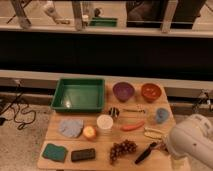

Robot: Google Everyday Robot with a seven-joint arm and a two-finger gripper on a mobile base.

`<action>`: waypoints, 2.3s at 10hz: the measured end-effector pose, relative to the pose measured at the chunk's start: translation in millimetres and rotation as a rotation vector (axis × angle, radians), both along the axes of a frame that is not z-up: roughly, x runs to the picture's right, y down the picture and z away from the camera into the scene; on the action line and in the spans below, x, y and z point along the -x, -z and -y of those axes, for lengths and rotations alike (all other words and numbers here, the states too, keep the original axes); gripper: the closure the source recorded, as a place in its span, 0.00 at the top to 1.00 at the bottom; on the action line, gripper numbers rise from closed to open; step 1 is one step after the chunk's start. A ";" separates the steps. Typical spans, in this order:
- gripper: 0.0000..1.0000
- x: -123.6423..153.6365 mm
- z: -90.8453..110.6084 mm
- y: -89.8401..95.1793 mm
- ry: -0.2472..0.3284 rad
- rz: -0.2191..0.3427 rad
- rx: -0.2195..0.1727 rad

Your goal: Place brush in purple bowl

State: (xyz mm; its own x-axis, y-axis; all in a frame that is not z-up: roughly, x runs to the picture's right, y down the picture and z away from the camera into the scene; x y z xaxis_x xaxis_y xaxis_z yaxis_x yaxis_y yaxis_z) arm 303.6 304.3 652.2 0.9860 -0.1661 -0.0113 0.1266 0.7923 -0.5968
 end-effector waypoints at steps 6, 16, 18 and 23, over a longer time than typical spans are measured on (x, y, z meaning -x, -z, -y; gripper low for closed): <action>0.80 37.7 -41.4 -14.0 0.066 0.059 0.038; 0.80 31.8 -22.0 -61.1 0.069 0.028 0.041; 0.80 25.6 -31.8 -71.8 0.058 0.012 0.051; 0.80 28.7 -36.7 -84.2 0.050 0.009 0.057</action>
State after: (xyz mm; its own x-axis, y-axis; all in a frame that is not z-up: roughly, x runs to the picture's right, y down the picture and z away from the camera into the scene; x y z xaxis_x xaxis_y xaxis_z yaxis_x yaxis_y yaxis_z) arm 274.9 341.0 736.4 0.9765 -0.2155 0.0088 0.1712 0.7497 -0.6393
